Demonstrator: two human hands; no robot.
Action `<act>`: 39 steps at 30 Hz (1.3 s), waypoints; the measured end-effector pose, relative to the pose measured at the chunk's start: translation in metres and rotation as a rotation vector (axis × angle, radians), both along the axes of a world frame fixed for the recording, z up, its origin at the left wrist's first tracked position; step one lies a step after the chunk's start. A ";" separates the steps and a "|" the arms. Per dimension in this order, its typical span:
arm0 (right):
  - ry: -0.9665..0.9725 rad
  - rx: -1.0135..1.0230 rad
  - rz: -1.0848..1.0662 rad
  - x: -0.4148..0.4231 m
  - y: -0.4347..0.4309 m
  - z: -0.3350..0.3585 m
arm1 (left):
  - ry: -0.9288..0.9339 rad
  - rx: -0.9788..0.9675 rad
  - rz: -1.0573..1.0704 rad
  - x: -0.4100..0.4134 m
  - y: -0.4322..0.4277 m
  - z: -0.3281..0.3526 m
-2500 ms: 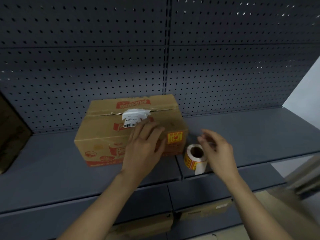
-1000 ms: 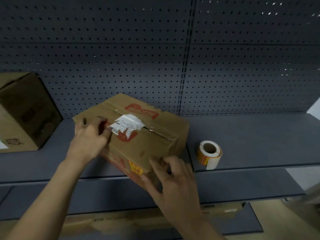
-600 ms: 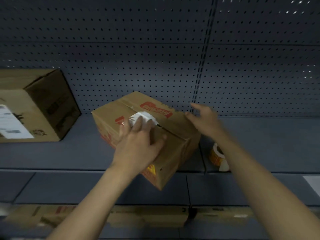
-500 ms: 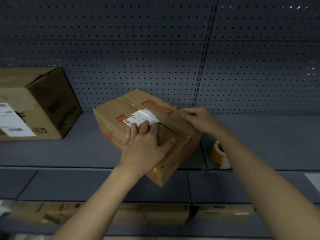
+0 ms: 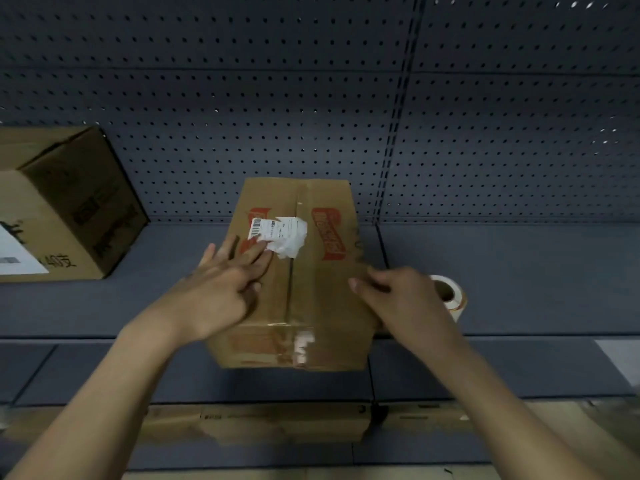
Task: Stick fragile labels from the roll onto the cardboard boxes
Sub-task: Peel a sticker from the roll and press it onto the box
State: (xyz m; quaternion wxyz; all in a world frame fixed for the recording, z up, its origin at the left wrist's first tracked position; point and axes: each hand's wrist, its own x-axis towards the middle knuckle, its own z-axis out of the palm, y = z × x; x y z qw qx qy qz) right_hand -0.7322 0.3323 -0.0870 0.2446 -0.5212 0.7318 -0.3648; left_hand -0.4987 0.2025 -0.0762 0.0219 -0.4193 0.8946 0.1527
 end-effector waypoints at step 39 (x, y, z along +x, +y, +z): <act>0.069 -0.131 -0.066 -0.044 -0.094 -0.022 | -0.163 -0.182 0.080 0.022 0.013 0.012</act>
